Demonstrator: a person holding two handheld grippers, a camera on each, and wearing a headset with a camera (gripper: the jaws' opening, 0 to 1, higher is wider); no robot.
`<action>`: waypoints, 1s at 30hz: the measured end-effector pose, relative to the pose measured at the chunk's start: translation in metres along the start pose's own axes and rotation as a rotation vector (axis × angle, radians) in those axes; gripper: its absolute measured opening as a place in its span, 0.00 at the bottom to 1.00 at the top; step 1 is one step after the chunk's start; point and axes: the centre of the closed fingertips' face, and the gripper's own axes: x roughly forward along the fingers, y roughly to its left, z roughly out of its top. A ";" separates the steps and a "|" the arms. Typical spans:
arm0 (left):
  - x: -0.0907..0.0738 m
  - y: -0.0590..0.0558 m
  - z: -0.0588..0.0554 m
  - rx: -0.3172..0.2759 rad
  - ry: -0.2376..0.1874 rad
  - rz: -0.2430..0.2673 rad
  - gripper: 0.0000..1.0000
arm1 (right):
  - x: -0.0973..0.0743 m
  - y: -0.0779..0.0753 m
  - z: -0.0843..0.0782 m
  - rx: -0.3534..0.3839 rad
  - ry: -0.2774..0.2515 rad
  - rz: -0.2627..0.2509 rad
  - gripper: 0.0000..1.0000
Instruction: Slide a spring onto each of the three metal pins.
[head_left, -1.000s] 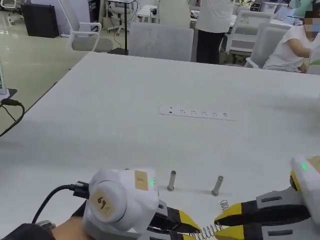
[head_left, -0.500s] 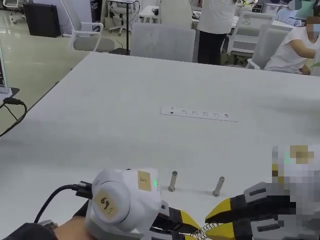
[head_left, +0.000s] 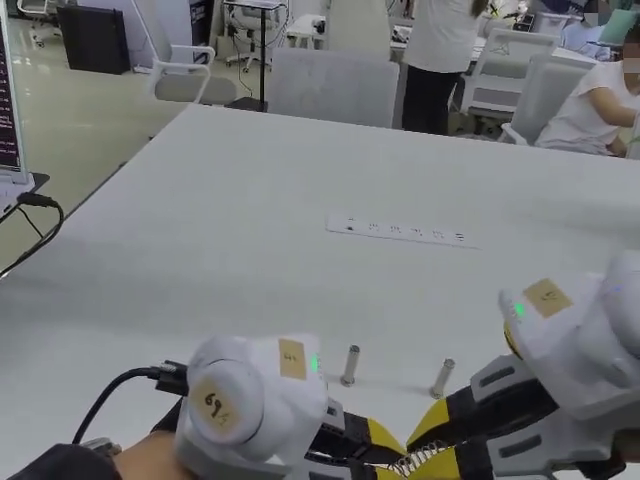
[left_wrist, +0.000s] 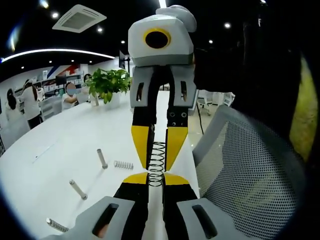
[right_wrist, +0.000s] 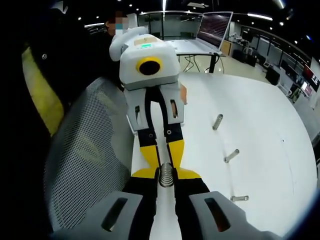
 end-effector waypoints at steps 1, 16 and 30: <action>0.000 0.000 0.000 -0.001 -0.002 0.000 0.01 | 0.000 0.000 0.000 0.001 0.002 0.001 0.10; 0.001 -0.001 0.000 -0.010 -0.007 0.003 0.02 | 0.002 0.000 -0.003 -0.012 0.051 0.017 0.09; -0.002 0.010 0.007 -0.021 -0.041 0.056 0.03 | 0.000 -0.009 0.004 -0.108 0.241 0.045 0.08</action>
